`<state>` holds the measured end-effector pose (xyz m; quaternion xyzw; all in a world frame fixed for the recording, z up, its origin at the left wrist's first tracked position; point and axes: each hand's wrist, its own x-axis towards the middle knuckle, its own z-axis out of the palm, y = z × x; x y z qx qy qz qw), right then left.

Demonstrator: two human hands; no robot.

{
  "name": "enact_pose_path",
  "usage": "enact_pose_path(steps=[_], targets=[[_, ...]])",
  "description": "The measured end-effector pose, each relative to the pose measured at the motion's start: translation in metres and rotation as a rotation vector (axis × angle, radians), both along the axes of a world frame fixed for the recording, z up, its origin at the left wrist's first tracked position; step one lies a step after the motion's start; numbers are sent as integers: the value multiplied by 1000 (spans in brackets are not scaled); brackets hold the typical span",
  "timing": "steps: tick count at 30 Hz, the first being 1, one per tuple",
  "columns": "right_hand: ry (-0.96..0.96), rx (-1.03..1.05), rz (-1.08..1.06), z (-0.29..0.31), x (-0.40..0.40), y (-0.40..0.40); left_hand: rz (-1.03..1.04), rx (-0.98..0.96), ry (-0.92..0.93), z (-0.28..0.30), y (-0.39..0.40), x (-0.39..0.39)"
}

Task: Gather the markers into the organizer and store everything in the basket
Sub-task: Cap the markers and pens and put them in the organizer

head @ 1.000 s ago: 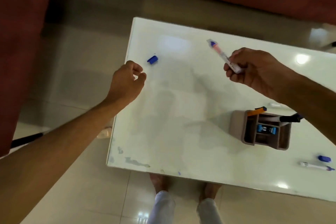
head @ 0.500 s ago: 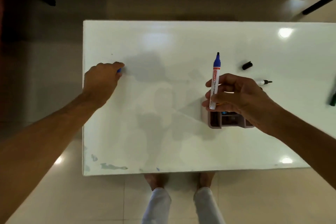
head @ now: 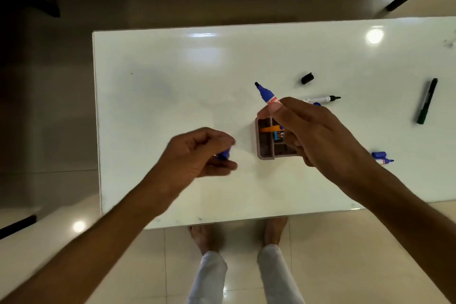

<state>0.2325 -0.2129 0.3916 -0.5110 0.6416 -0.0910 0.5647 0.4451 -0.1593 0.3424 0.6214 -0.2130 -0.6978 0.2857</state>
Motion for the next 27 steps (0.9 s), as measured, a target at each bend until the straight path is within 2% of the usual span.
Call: enact_pose_path(steps=[2,7,11,17,27], targets=[[-13,-59,-2,13,-8,9,-56,16,92,20,6,-9],[-142,-91,-132,48,-27,39,-171,-125,61,51,18,-19],[-168,-111,-98,63,-38,60,-50,-133,38,61,24,-21],[-145,-83,-146,66,-45,88,229,100,96,64,31,-39],[-87,-130,-145,64,-61,104,175,43,46,67,31,-65]])
